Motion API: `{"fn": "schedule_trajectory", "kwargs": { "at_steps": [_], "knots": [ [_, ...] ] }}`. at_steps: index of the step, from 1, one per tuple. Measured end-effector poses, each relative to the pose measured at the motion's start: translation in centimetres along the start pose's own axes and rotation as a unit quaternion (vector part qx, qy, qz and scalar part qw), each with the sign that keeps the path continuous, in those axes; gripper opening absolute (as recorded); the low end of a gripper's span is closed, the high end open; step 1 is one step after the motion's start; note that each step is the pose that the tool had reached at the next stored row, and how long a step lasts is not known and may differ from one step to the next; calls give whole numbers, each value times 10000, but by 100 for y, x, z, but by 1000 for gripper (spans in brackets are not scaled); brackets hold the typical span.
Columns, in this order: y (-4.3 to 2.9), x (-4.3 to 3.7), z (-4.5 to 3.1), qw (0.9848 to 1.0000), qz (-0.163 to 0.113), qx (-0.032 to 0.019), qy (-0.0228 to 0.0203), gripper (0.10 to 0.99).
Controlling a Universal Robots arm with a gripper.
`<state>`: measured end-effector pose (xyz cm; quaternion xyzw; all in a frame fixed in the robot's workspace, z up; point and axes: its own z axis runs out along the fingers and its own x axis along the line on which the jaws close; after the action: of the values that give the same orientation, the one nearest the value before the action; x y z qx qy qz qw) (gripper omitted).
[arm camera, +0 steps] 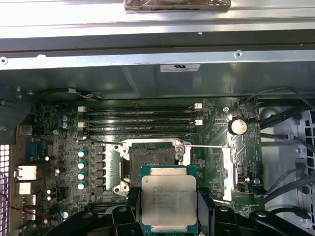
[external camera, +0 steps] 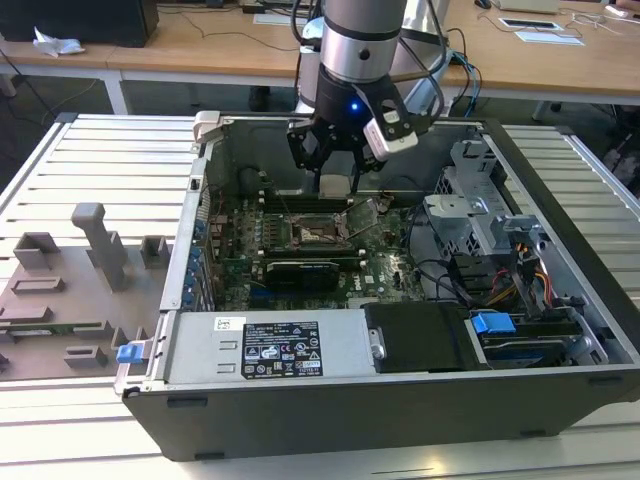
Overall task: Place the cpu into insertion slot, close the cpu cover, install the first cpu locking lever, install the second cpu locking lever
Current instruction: 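Place the cpu into insertion slot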
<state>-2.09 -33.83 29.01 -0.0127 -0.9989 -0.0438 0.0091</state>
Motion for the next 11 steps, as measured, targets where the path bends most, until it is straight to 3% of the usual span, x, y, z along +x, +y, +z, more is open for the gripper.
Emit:
{"fn": "schedule_trajectory", "kwargs": {
  "at_steps": [11],
  "knots": [
    [-8,-2,88,10000,0,0,0,545]
  ]
}}
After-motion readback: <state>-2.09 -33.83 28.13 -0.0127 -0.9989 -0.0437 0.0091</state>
